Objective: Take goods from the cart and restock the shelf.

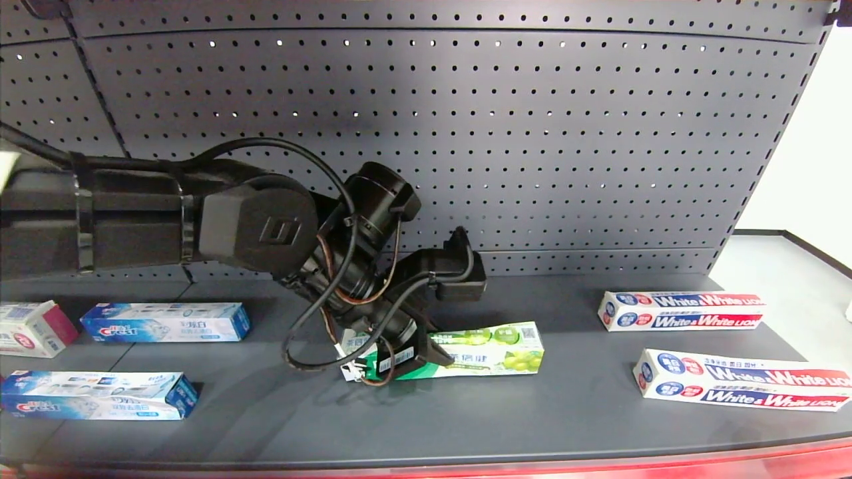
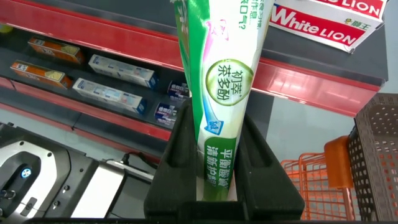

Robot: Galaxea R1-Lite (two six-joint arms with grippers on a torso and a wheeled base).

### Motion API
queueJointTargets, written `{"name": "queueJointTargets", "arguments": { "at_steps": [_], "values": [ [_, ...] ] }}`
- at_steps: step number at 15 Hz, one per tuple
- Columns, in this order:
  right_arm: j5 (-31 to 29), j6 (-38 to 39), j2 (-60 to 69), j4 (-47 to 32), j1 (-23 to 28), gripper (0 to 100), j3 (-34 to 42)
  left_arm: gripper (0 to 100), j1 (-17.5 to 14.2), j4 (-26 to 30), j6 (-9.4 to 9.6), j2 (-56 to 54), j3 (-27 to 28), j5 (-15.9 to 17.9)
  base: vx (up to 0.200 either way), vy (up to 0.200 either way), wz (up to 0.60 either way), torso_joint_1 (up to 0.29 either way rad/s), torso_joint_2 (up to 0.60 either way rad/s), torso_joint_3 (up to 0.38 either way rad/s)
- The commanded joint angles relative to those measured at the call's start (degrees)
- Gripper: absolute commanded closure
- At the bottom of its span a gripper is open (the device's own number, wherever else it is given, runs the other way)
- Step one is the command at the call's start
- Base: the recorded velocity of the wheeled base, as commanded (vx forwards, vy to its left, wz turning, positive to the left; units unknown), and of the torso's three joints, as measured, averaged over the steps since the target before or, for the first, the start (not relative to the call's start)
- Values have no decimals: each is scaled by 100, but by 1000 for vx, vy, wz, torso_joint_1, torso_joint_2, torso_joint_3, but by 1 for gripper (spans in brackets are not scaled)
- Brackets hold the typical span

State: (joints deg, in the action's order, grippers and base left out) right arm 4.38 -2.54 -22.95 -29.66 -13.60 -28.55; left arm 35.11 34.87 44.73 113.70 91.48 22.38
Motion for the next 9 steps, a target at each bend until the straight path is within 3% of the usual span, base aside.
{"name": "queueJointTargets", "arguments": {
  "at_steps": [1,9],
  "values": [
    [2,-1,-16,4,-2,100,-10,100,128,-32,-25,-296,-183,-6,0,0,0,0,0,0],
    [2,-1,2,4,7,100,-10,100,216,-59,-34,-683,-798,-6,0,0,0,0,0,0]
  ]
}}
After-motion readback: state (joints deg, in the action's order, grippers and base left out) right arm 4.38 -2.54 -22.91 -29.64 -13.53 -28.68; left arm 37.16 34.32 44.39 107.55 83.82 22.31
